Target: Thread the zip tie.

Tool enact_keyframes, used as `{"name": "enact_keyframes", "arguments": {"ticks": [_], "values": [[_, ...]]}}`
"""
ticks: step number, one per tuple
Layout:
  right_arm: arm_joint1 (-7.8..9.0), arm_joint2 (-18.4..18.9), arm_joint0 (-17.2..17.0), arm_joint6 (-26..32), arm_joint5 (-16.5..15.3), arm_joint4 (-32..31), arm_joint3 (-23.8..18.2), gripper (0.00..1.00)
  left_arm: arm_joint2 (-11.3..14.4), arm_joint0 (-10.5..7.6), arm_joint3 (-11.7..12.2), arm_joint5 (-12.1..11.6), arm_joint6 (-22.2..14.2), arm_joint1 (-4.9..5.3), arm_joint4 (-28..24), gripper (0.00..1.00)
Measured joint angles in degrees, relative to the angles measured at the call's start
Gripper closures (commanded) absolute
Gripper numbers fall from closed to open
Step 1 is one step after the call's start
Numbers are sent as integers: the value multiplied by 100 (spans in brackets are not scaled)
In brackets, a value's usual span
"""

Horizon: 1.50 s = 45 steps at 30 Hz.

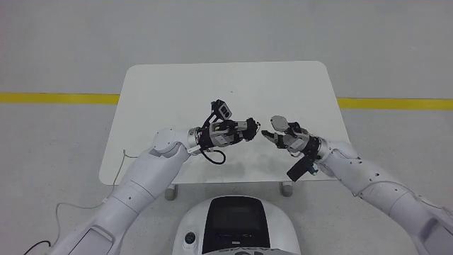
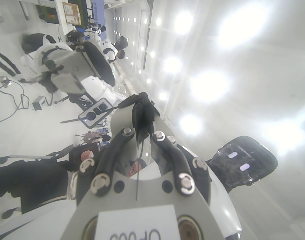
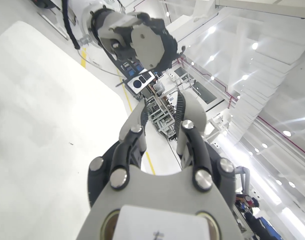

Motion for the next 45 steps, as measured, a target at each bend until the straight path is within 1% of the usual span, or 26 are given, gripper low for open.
{"name": "enact_keyframes", "arguments": {"ticks": [3, 4, 5, 6, 8, 9, 11, 12, 13, 14, 16, 17, 24, 25, 26, 27, 28, 29, 32, 33, 34, 37, 39, 40, 41, 45], "values": [[16, 55, -187, -101, 0, 0, -181, 0, 0, 0, 0, 0, 0, 0, 0, 100], [18, 62, -242, -115, 0, 0, -227, 2, 0, 0, 0, 0, 0, 0, 0, 100], [19, 76, -304, -121, 0, 0, -288, 12, 0, 0, 0, 0, 0, 0, 0, 100], [16, 92, -358, -110, 0, 0, -337, 18, 0, 0, 0, 0, 0, 0, 0, 100], [3, 144, -479, -46, -53, 35, -442, 36, 0, 0, 0, 0, 0, 0, 0, 100], [-5, 171, -518, -20, -162, 106, -476, 38, 0, 0, 0, 0, 0, 0, 0, 100], [-32, 235, -555, 38, -509, 286, -513, 38, 0, 0, 0, 0, 0, 0, 0, 100], [-49, 259, -574, 69, -673, 395, -521, 29, 0, 0, 0, 0, 0, 0, 0, 100], [-65, 287, -584, 102, -835, 509, -520, 10, 0, 0, 0, 0, 0, 0, 0, 100], [-85, 326, -587, 127, -1036, 634, -511, 0, 0, 0, 0, 0, 0, 0, 0, 100], [-113, 387, -600, 97, -1325, 841, -499, 0, 0, 0, 0, 0, 0, 0, 0, 100], [-120, 410, -601, 76, -1419, 917, -492, 0, 0, 0, 0, 0, 0, 0, 0, 100], [-119, 410, -601, 74, -1405, 907, -492, 0, 0, 0, 0, 0, 0, 0, 0, 100], [-121, 409, -613, 97, -1430, 922, -513, 0, 0, 0, 0, 0, 0, 0, 0, 100], [-119, 423, -630, 162, -1574, 964, -581, 0, 0, 0, 0, 0, 0, 0, 0, 100], [-106, 455, -635, 167, -1800, 1008, -639, 0, 0, 0, 0, 0, 0, 0, 0, 100], [-85, 502, -635, 117, -2108, 1058, -676, 0, 0, 0, 0, 0, 0, 0, 0, 100], [-44, 565, -625, 69, -2592, 1075, -686, 0, 0, 0, 0, 0, 0, 0, 0, 100], [84, 718, -558, 358, -3708, 867, -716, 0, 0, 0, 0, 0, 0, 0, 0, 100], [122, 718, -575, 425, -3902, 874, -777, 0, 0, 0, 0, 0, 0, 0, 0, 100], [164, 675, -585, 491, -3995, 900, -848, 0, 0, 0, 0, 0, 0, 0, 0, 100], [336, 384, -491, 689, -3904, 1187, -1088, 0, 0, 0, 0, 0, 0, 0, 0, 100], [462, 31, -348, 820, -3892, 1524, -1267, 0, 0, 0, 0, 0, 0, 0, 0, 100], [490, -84, -310, 850, -3893, 1640, -1302, 0, 0, 0, 0, 0, 0, 0, 0, 100], [499, -121, -298, 859, -3895, 1677, -1311, 0, 0, 0, 0, 0, 0, 0, 0, 100], [493, -78, -305, 852, -3896, 1632, -1302, 0, 0, 0, 0, 0, 0, 0, 0, 100]]}}
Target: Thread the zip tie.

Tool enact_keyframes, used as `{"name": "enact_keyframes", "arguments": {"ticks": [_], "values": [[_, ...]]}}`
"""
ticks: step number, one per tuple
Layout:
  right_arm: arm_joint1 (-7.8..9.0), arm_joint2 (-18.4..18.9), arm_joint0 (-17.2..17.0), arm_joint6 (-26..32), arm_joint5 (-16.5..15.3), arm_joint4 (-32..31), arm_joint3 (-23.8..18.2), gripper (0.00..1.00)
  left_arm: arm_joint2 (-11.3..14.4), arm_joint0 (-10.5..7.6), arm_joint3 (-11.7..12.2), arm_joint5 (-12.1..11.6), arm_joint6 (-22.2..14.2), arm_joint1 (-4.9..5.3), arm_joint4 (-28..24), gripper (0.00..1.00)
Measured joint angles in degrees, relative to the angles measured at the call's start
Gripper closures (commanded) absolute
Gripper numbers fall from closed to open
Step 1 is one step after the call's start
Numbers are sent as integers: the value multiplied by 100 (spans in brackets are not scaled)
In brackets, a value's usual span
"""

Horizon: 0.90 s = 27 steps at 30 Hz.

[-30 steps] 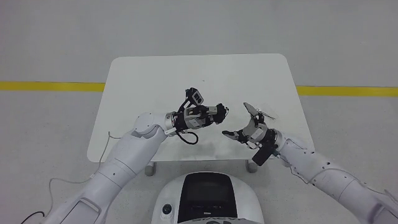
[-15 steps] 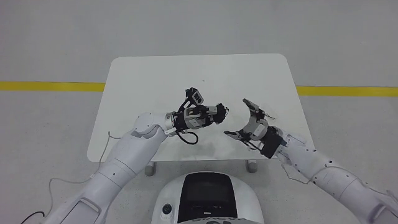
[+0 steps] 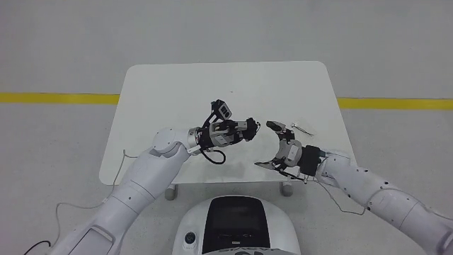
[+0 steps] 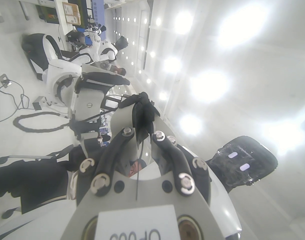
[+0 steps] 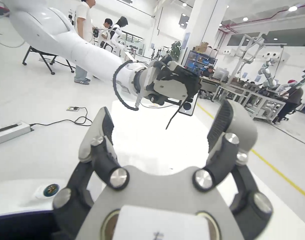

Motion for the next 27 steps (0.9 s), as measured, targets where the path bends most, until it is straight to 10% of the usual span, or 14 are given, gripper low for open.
{"name": "enact_keyframes", "arguments": {"ticks": [12, 17, 27], "values": [[147, -1002, 427, -358, 0, 1690, -207, 0, 0, 0, 0, 0, 0, 0, 0, 100], [264, -1529, 895, -146, 0, 2203, -237, 51, 0, 0, 0, 0, 0, 0, 0, 100], [231, -1511, 888, 392, 0, 2499, -342, 64, 0, 0, 0, 0, 0, 0, 0, 100]]}}
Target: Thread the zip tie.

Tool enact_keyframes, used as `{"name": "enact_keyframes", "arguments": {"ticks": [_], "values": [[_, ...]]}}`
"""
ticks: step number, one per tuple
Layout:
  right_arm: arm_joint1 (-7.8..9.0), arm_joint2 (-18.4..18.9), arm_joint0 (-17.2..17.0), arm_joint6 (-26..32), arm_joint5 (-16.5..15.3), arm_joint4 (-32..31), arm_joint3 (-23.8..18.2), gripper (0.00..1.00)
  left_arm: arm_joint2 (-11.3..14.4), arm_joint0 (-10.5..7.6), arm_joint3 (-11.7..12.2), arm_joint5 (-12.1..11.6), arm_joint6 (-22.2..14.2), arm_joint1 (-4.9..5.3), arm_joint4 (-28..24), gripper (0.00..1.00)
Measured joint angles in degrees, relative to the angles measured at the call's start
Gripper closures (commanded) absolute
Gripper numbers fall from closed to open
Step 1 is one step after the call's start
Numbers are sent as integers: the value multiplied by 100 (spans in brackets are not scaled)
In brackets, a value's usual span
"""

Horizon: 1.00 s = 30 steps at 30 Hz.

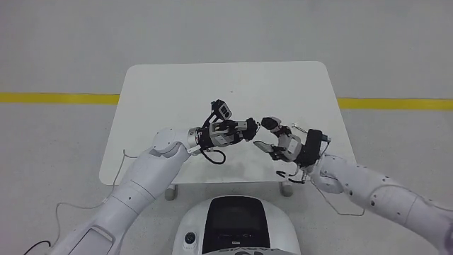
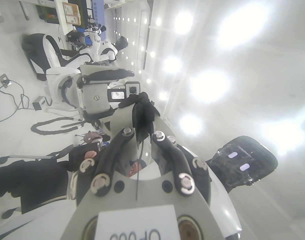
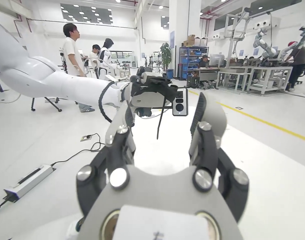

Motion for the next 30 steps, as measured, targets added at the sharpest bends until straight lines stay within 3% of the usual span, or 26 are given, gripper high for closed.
{"name": "enact_keyframes", "arguments": {"ticks": [15, 26, 30], "values": [[-120, 0, 3, 316, 0, 43, 101, 77, 0, 0, 0, 0, 0, 0, 0, 100], [-181, 0, 13, 282, 0, -112, 202, 77, 0, 0, 0, 0, 0, 0, 0, 100], [-201, 0, 25, 271, 0, -148, 183, 89, 0, 0, 0, 0, 0, 0, 0, 100]]}}
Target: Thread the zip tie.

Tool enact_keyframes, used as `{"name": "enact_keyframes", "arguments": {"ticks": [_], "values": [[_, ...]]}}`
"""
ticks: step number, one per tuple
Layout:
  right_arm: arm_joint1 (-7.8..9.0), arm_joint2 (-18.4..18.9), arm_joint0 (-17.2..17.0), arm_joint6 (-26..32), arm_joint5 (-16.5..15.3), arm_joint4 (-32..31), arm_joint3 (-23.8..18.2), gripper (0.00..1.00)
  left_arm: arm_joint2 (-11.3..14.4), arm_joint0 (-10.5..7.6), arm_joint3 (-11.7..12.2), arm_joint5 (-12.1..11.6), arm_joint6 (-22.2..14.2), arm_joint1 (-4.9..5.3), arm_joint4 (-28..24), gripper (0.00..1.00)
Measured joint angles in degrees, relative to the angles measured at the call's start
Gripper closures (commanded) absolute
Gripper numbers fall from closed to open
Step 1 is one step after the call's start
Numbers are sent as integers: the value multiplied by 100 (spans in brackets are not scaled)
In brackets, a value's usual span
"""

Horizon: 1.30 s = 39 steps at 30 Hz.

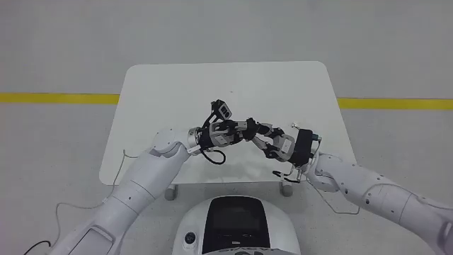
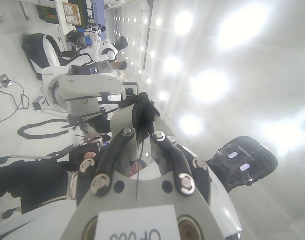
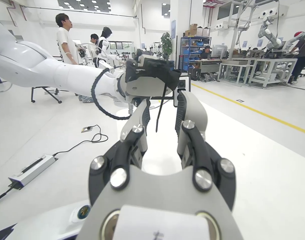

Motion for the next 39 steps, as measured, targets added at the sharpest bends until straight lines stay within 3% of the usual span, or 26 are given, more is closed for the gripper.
{"name": "enact_keyframes", "arguments": {"ticks": [1, 2, 15, 39], "values": [[-4, 0, 3, -1, 0, -8, -2, 99, 0, 0, 0, 0, 0, 0, 0, 100], [-9, 0, 8, -3, 0, -17, -2, 100, 0, 0, 0, 0, 0, 0, 0, 100], [-25, 0, 11, -216, 0, -162, 143, 100, 0, 0, 0, 0, 0, 0, 0, 100], [-130, 0, 15, -75, 0, -497, 527, 100, 0, 0, 0, 0, 0, 0, 0, 100]]}}
